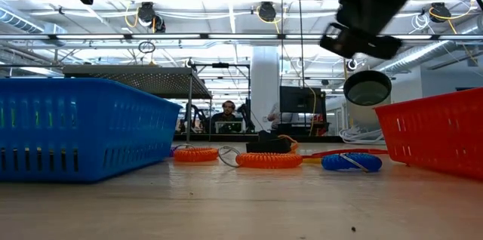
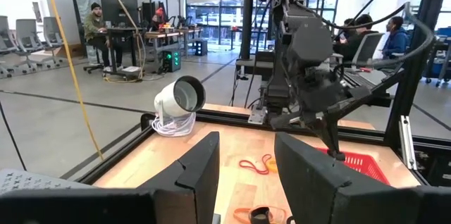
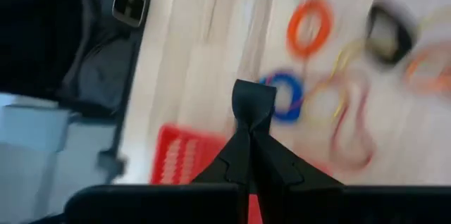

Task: Pick & Place Office Desk Supplies
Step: Put the black rubber band into the red bin

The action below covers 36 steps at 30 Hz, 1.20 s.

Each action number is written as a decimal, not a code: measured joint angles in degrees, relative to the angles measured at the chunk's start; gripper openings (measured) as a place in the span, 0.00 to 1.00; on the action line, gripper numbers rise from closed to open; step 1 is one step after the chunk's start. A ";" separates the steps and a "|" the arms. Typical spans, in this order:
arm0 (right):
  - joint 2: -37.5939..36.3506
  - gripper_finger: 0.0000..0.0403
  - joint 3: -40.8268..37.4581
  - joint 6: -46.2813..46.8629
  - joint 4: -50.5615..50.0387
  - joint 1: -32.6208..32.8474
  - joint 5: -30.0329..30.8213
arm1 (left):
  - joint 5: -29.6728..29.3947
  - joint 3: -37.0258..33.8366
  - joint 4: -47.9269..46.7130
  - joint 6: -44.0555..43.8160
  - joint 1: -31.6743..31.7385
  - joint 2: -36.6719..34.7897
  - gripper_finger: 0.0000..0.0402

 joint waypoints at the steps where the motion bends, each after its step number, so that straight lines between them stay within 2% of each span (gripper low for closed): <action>1: 0.00 0.00 0.00 0.76 -1.60 0.01 -0.86 | 0.00 0.00 0.00 0.00 0.00 0.00 0.36; 6: 0.00 0.00 0.00 2.60 -7.42 1.17 -2.06 | 0.00 0.00 0.00 0.00 0.00 0.00 0.36; 15: -0.02 0.00 0.01 3.06 -8.71 3.39 -1.76 | 0.00 0.00 0.00 -0.41 0.00 0.00 0.36; 20: -0.02 0.00 -0.01 2.83 -10.43 4.43 2.09 | 0.00 0.00 -0.15 -1.92 0.00 0.02 0.36; 30: -0.07 0.00 -6.69 5.46 -8.66 6.93 2.53 | 2.26 -0.01 -0.08 -9.22 -0.04 3.84 0.36; 36: -0.07 0.00 -9.74 6.24 -8.14 8.49 2.57 | 2.32 -0.02 2.63 -9.33 0.00 6.02 0.36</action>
